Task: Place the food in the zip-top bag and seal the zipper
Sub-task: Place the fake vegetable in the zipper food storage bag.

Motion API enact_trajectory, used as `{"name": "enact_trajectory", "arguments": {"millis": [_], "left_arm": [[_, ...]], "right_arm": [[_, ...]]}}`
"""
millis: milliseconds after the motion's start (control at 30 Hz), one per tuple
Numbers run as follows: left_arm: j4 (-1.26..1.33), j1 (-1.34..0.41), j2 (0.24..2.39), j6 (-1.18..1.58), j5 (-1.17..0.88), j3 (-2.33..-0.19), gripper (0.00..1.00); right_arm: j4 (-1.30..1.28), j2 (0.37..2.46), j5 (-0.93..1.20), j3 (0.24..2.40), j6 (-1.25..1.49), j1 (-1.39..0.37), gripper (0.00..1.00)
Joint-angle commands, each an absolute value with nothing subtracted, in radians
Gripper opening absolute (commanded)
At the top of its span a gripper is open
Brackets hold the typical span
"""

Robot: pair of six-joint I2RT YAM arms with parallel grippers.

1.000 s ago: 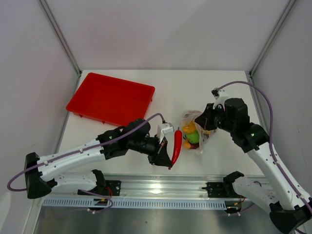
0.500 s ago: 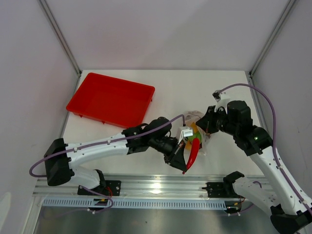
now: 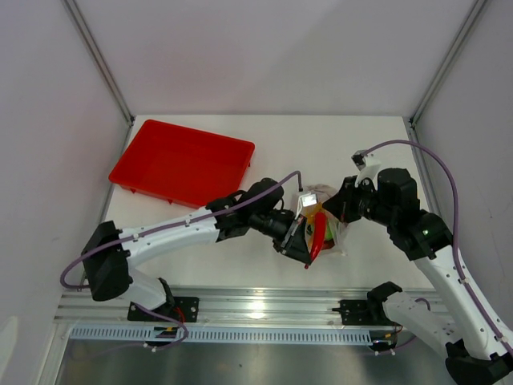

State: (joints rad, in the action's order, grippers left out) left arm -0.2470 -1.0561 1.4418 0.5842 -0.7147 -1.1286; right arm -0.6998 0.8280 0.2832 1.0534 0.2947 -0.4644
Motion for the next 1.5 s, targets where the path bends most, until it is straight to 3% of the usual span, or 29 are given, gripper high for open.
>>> {"name": "enact_trajectory", "arguments": {"millis": [0, 433, 633, 833, 933, 1100, 1133, 1200, 1467], "left_arm": [[-0.224, -1.022, 1.492, 0.656, -0.735, -1.173, 0.00], [-0.225, -0.960, 1.631, 0.836, -0.597, -1.347, 0.01], [-0.273, -0.956, 1.686, 0.796, -0.476, -1.376, 0.06], [-0.264, -0.956, 1.672, 0.756, -0.428, -1.310, 0.25], [-0.291, -0.957, 1.652, 0.703, -0.413, -1.305, 0.44], [-0.284, -0.957, 1.531, 0.661, -0.278, -1.257, 0.63], [-0.275, -0.959, 1.505, 0.643, -0.255, -1.246, 0.70], [-0.265, -0.971, 1.428, 0.621, -0.203, -1.220, 0.99], [-0.057, -1.020, 1.100, 0.569, -0.006, -0.988, 0.99]], "right_arm": [[-0.666, 0.813, 0.321, 1.097, 0.307, -0.460, 0.00], [-0.646, 0.822, 0.318, 1.111, 0.342, -0.462, 0.00], [-0.641, 0.828, 0.330, 1.132, 0.368, -0.462, 0.00], [-0.653, 0.830, 0.308, 1.140, 0.364, -0.462, 0.00], [-0.652, 0.831, 0.314, 1.143, 0.367, -0.462, 0.00], [-0.655, 0.850, 0.328, 1.158, 0.365, -0.462, 0.00], [-0.658, 0.853, 0.327, 1.161, 0.364, -0.462, 0.00], [-0.661, 0.856, 0.322, 1.163, 0.356, -0.460, 0.00], [-0.681, 0.861, 0.305, 1.166, 0.344, -0.462, 0.00]]}}
